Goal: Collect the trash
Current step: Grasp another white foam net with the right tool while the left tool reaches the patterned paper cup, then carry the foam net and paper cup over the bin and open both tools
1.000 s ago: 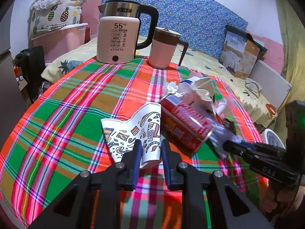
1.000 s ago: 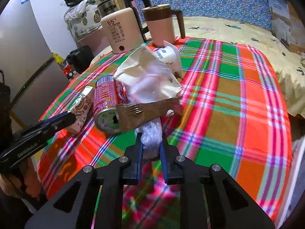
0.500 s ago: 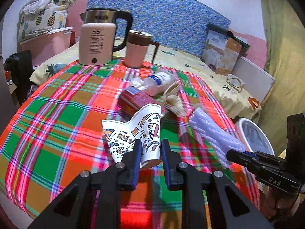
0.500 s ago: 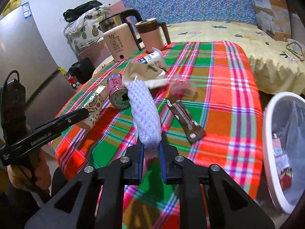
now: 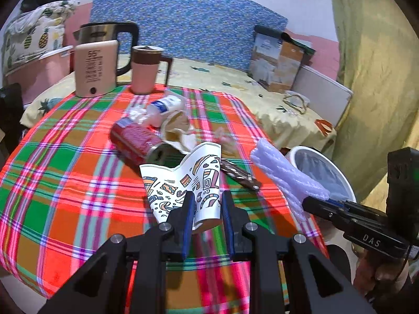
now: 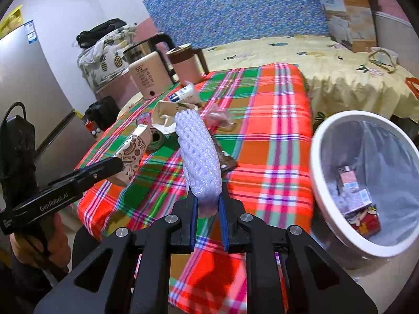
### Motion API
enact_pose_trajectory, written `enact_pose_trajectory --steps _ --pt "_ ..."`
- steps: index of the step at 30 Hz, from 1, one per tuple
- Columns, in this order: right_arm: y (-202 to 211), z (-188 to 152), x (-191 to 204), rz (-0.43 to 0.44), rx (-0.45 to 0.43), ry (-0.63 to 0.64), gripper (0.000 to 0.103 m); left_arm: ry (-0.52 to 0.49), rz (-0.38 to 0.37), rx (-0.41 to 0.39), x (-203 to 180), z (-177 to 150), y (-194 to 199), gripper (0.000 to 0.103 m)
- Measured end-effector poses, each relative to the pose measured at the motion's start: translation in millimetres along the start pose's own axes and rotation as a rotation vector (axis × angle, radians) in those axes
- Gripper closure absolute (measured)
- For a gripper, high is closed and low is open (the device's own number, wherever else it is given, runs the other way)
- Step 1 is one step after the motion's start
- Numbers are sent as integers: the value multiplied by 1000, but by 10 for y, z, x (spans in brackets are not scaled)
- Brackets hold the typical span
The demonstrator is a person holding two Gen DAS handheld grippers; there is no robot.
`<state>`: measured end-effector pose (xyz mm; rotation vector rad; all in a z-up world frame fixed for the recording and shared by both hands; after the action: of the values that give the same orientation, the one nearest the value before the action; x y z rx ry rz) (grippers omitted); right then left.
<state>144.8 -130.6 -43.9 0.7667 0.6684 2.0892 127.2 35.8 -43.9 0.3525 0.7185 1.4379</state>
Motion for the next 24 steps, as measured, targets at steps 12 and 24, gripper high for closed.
enact_pose_trajectory --steps 12,24 --pt "317 -22 -498 -103 -59 -79 87 -97 -99 30 -642 51 -206 81" --pt "640 -78 -1078 -224 -107 -176 86 -191 -190 43 -1264 145 -380 81"
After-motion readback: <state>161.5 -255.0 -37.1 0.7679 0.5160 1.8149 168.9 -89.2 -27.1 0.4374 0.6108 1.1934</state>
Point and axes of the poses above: each gripper's, at about its wrist camera, not at the fingertips, and y roughly against the way its jaws point, x to its left, z to its top, the point moved 8 cm from there along -y, roughly the way its jaws point, and after that the axes turned 1 degree about -y, right-handed, at the moved point
